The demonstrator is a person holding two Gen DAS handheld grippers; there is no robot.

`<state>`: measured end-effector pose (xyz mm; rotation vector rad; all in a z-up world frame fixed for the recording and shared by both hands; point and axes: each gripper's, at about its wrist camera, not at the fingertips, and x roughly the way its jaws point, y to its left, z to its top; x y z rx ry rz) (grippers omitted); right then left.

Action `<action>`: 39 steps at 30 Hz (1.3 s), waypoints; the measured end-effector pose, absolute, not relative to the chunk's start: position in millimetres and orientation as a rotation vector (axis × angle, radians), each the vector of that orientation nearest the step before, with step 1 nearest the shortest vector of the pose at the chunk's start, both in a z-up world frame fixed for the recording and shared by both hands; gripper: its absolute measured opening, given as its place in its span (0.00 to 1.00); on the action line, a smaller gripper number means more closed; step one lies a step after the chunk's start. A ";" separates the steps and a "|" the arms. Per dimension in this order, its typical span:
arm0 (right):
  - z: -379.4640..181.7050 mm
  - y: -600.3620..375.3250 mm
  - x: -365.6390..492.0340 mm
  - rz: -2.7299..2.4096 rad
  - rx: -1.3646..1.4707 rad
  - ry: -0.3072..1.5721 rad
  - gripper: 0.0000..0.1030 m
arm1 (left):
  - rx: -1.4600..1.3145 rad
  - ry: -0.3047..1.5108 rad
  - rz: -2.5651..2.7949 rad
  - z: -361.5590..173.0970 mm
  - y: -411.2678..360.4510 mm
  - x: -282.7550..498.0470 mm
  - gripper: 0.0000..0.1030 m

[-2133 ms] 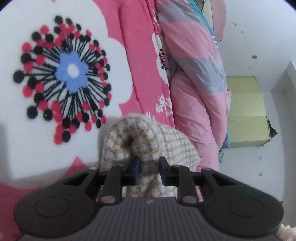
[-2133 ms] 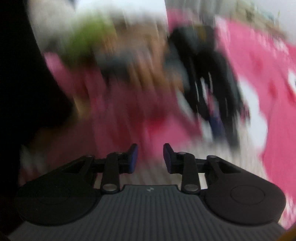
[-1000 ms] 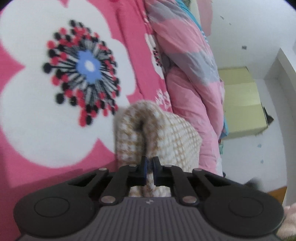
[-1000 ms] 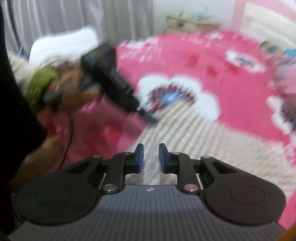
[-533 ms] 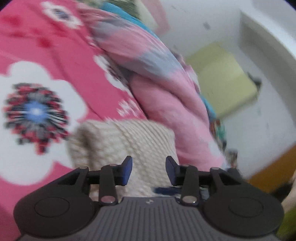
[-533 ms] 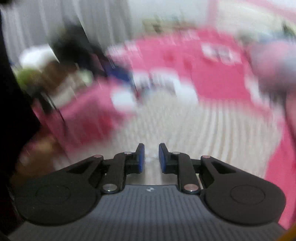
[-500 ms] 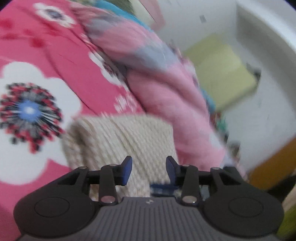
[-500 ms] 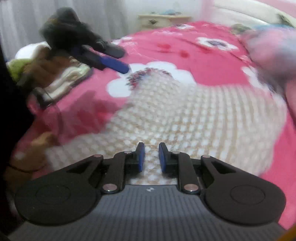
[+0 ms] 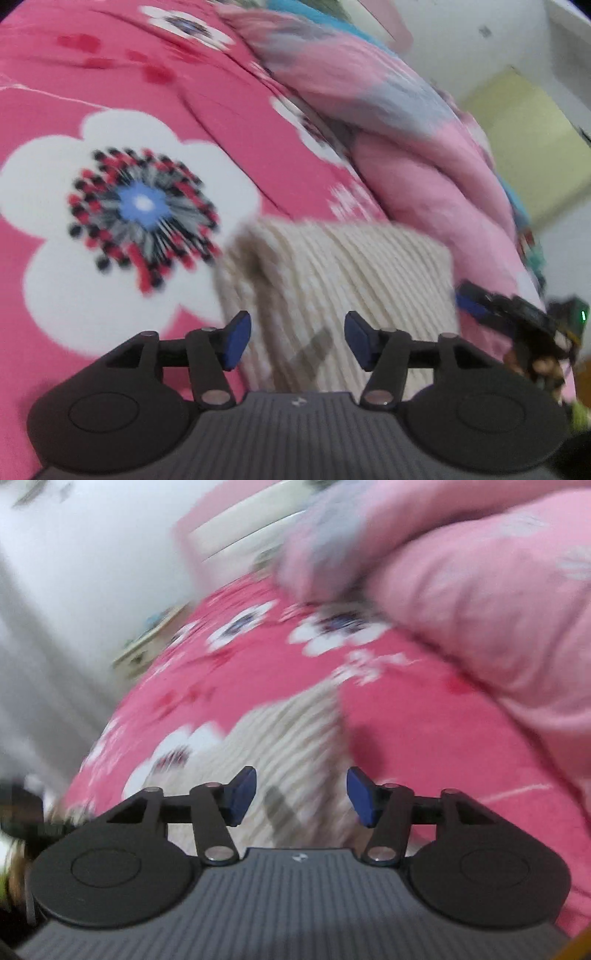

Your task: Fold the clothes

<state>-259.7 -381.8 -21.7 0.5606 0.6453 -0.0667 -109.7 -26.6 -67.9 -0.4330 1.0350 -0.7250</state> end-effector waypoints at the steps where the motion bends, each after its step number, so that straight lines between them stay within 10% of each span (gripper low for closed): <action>1: -26.3 -388.5 -250.4 -0.062 0.604 0.652 0.56 | -0.439 1.041 -0.720 -68.7 -28.7 -104.0 0.55; 4: -44.9 -393.7 -223.5 -0.027 0.663 0.764 0.56 | -0.433 1.062 -0.742 -73.4 -41.3 -94.9 0.32; 7: -43.4 -378.1 -208.6 0.019 0.556 0.791 0.29 | -0.437 1.024 -0.745 -74.9 -42.7 -90.7 0.19; 15: -59.8 -390.3 -176.5 0.088 0.434 0.672 0.23 | -0.491 0.945 -0.734 -98.3 -35.9 -69.5 0.18; 23: -54.9 -403.4 -207.8 0.086 0.510 0.646 0.39 | -0.419 0.878 -0.719 -67.0 -9.9 -91.4 0.27; 32: -33.5 -356.1 -159.1 0.115 0.137 0.618 0.22 | -0.117 0.832 -0.795 -33.3 -85.6 -79.7 0.39; 39: -64.5 -363.4 -137.0 0.048 0.046 0.657 0.18 | -0.244 0.878 -0.736 -70.4 -60.3 -60.7 0.04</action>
